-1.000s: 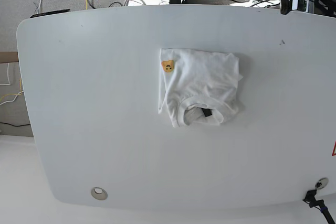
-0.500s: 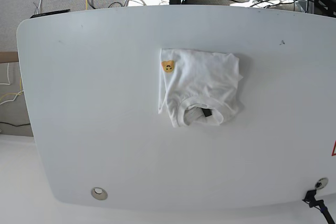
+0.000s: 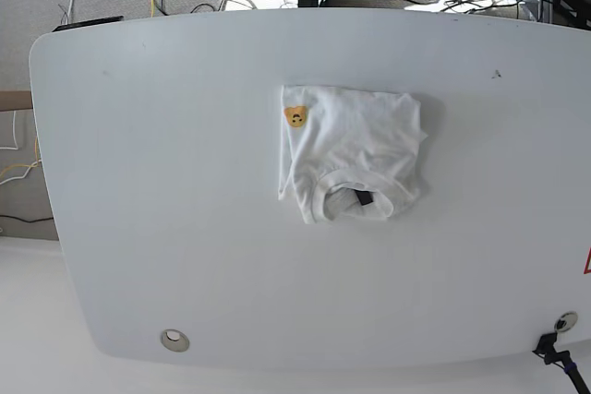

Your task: Fold the T-shirt properly

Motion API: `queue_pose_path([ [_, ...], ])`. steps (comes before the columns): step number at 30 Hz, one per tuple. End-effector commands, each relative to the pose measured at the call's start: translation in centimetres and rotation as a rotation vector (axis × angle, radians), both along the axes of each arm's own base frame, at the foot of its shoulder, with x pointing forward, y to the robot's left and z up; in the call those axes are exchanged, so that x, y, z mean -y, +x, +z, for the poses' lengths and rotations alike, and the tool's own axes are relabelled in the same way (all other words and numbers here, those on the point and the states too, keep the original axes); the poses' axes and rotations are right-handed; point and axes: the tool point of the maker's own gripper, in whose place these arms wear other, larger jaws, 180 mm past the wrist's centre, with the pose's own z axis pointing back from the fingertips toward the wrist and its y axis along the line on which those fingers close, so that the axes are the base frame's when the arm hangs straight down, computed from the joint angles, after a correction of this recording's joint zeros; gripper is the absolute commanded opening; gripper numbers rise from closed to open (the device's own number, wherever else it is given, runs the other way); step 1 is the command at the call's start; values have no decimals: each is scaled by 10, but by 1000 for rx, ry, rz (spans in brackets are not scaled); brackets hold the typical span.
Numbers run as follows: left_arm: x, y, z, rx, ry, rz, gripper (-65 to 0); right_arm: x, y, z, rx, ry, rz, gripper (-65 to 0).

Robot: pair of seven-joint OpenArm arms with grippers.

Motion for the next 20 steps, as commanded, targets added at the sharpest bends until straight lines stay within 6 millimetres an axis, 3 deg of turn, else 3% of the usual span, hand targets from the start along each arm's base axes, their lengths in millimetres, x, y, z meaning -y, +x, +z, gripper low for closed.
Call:
queue_pose_path([
  [1,1,-12,-5,-31,-22,1,-650,-2,-7,-5,-27,6,-7,-640],
  [3,14,-14,-17,-71,-49,20,-650,-1,0,-10,-32,3,-10,-640],
  [4,14,-19,-23,-95,-35,32,-650,0,3,-13,-37,1,-12,-640],
  [10,2,2,-50,-147,83,42,-650,-7,24,-27,-63,6,-25,-637],
  [20,-19,24,-61,-206,252,35,-650,-2,45,-37,-96,-9,-34,-637],
])
